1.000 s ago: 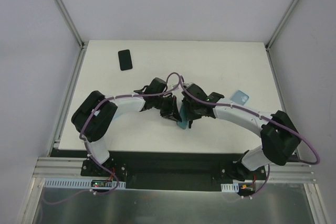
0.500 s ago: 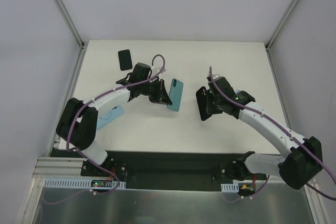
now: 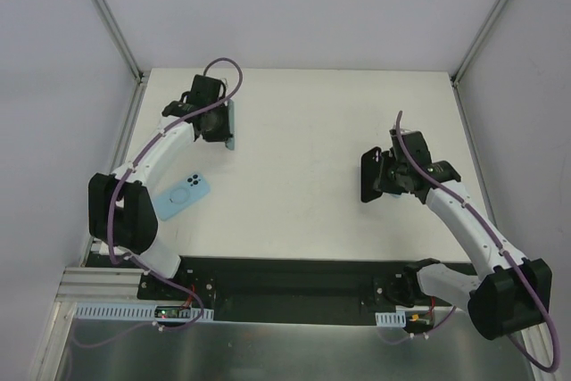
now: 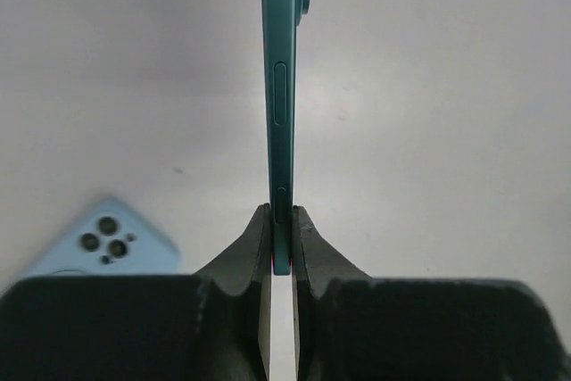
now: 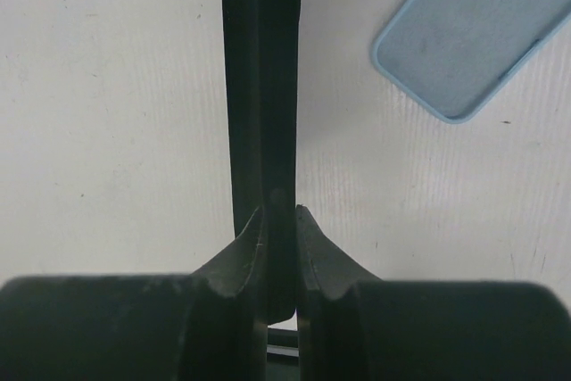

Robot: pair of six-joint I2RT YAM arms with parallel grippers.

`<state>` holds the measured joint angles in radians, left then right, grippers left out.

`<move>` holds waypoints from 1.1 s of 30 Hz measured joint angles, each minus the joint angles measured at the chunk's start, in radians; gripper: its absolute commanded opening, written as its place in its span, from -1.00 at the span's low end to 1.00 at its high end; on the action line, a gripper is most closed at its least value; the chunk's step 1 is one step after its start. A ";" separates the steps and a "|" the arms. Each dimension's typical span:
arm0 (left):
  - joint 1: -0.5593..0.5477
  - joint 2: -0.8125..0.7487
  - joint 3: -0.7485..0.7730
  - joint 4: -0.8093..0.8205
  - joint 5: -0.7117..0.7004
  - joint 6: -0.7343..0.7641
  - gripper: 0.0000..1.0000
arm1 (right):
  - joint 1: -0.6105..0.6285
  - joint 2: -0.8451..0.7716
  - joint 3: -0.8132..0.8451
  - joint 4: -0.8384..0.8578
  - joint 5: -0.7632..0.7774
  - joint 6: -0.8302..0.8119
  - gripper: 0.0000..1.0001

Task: Take the phone out of the phone case
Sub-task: Place the phone at the corner of the board.

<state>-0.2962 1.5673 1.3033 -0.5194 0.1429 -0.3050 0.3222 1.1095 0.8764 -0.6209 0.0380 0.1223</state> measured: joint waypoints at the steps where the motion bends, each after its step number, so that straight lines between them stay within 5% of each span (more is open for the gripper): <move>1: 0.013 0.013 0.026 -0.022 -0.077 0.016 -1.00 | -0.003 -0.001 -0.005 0.001 -0.010 0.000 -0.97; 12: 0.174 0.397 0.355 -0.131 -0.618 0.143 -1.00 | -0.154 -0.085 -0.106 -0.024 -0.055 0.009 -0.97; 18: 0.242 0.568 0.528 -0.144 -0.762 0.213 -1.00 | -0.269 -0.261 -0.194 -0.042 -0.026 0.060 -0.97; 25: 0.254 0.711 0.626 -0.143 -0.825 0.259 -1.00 | -0.364 -0.282 -0.233 -0.045 0.053 0.117 -0.97; 29: 0.251 0.754 0.634 -0.150 -0.827 0.274 -0.10 | -0.462 -0.306 -0.253 -0.046 0.113 0.136 -0.97; 33: 0.251 0.756 0.636 -0.159 -0.792 0.267 0.40 | -0.565 -0.308 -0.296 -0.018 0.114 0.147 -0.95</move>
<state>-0.0448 2.3230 1.9392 -0.6781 -0.6487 -0.0380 -0.2428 0.8017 0.5800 -0.6392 0.1516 0.2691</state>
